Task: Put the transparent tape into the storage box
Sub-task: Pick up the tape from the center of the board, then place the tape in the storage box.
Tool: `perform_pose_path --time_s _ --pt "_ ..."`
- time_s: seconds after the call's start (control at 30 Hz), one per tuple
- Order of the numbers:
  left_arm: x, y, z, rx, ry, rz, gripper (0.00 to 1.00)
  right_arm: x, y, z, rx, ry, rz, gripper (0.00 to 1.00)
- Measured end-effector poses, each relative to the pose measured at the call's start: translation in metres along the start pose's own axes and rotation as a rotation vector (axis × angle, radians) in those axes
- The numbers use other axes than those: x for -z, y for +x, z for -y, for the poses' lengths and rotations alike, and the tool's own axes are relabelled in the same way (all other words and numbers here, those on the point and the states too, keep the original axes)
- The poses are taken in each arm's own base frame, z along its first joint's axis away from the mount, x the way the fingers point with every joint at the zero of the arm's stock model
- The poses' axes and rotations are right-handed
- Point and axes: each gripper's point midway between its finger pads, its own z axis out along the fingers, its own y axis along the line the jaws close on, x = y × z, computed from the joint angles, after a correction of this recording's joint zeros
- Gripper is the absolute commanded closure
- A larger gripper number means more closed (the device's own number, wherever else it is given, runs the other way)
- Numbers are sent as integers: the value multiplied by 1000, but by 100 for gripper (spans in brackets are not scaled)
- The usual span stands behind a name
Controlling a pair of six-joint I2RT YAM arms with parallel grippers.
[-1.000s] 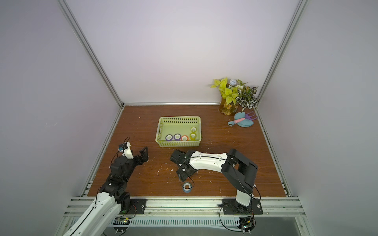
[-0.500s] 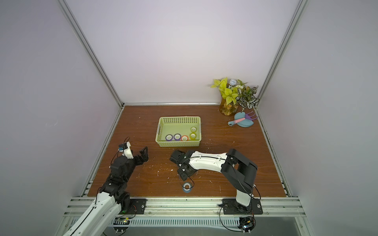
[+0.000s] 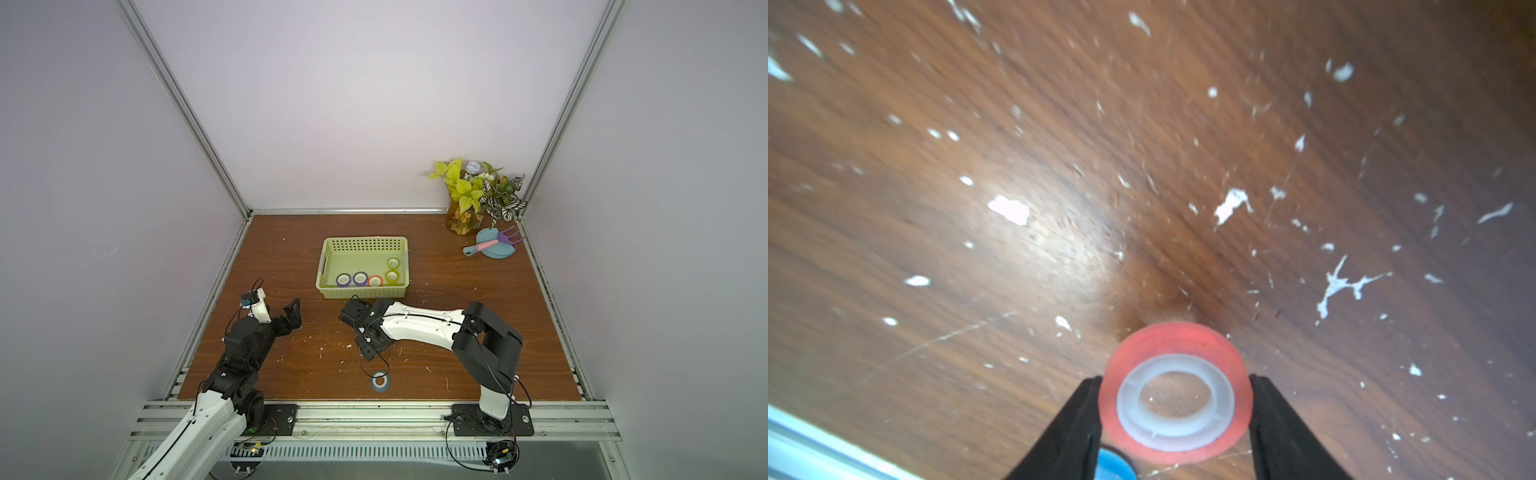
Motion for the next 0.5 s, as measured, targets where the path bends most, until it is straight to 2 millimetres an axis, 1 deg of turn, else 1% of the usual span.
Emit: perform_pose_path --time_s 0.17,0.27,0.37,0.5 --pt "0 0 0 0 0 0 0 16 -19 8 -10 10 43 44" --pt "0 0 0 0 0 0 0 30 -35 18 -26 11 81 44" --pt "0 0 0 0 0 0 0 49 -54 36 -55 17 135 44" --pt "0 0 0 0 0 0 0 70 -80 67 -107 31 200 44"
